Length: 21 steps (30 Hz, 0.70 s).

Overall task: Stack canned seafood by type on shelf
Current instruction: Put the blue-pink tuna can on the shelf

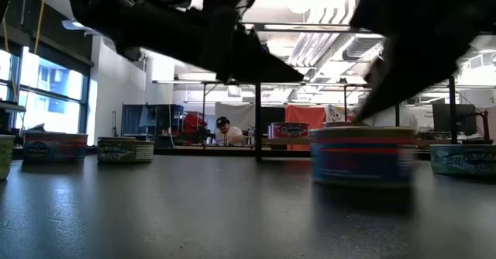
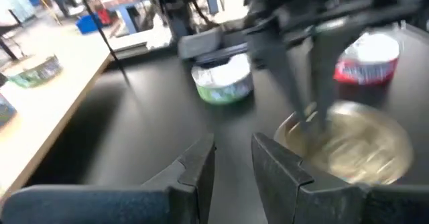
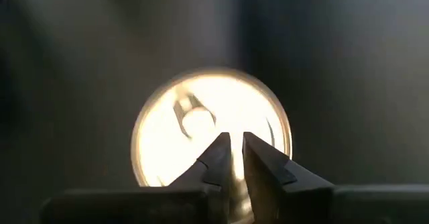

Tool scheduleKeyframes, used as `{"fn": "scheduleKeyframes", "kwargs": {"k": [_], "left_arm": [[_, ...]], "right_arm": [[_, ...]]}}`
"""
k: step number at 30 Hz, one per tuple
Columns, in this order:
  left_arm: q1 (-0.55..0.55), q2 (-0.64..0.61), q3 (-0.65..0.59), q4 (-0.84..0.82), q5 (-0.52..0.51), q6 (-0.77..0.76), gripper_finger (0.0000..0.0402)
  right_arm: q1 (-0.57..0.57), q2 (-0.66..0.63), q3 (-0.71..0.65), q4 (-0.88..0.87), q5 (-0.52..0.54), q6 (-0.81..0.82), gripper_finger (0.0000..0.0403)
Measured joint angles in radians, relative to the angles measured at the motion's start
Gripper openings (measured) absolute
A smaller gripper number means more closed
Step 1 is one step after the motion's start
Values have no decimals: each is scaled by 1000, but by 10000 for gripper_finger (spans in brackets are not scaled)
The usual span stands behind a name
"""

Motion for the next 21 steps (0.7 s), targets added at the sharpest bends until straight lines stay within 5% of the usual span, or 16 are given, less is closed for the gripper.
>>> {"fn": "scheduleKeyframes", "kwargs": {"k": [6,11,17,21], "left_arm": [[2,-5,2,15,25,-19,91],[42,13,2,-12,87,-72,91],[121,127,2,40,90,-105,91],[160,204,15,159,220,-163,91]], "right_arm": [[-39,-155,2,-58,44,-86,15],[-24,-136,2,4,-14,-177,20],[4,20,3,184,-57,-433,103],[7,92,2,169,-14,-546,178]]}}
